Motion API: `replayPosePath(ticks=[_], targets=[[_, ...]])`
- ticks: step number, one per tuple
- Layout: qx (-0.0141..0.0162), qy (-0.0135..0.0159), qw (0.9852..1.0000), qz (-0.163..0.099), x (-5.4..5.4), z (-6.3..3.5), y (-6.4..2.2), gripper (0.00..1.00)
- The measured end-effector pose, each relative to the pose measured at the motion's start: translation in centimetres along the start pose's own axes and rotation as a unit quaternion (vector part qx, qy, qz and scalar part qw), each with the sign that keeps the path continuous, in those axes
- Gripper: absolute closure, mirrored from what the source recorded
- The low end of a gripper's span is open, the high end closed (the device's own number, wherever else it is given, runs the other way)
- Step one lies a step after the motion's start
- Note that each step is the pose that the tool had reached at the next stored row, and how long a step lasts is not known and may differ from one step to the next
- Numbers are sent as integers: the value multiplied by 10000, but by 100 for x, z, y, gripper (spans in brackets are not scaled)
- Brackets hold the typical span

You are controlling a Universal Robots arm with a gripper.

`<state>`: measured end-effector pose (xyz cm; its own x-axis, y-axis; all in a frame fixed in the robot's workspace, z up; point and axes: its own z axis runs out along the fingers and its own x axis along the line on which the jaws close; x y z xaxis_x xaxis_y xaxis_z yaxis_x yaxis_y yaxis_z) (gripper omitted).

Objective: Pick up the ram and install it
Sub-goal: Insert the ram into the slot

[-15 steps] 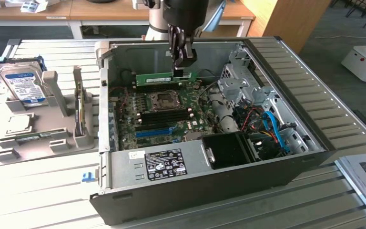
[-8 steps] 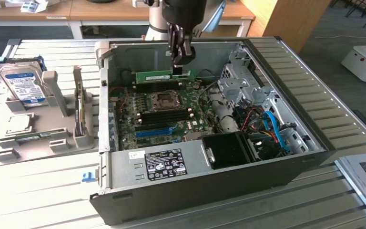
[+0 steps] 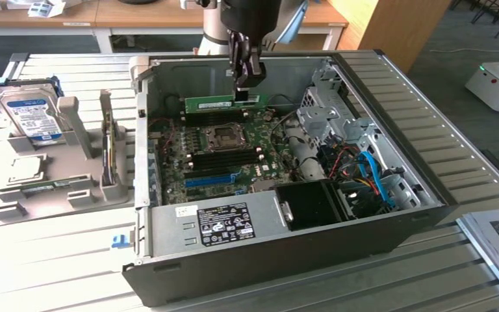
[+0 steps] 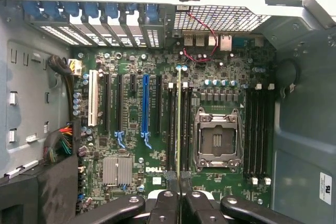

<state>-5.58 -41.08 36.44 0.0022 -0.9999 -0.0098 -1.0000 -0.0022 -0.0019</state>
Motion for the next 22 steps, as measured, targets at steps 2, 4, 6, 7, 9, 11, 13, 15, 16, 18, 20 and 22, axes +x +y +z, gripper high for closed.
replayPosePath(ticks=[2, 4, 6, 7, 9, 11, 13, 15, 16, 18, 20, 22], targets=[[0, 0, 10000, 0, 0, 0, 0, 88], [0, 0, 10000, 0, 0, 0, 0, 88], [0, 0, 10000, 0, 0, 0, 0, 88], [0, 0, 10000, 0, 0, 0, 0, 88], [0, -1, 10000, 0, -1, 7, 0, 88], [0, 0, 10000, 0, 0, 23, 0, 88], [0, 0, 10000, 0, 0, 47, 0, 88], [0, 0, 10000, 0, 1, 73, 0, 88], [0, 0, 10000, 0, 1, 85, 0, 88], [0, 0, 10000, 0, 1, 111, 0, 88], [0, 0, 10000, 1, 1, 137, 0, 88], [0, 0, 10000, 1, 2, 163, 0, 88]])
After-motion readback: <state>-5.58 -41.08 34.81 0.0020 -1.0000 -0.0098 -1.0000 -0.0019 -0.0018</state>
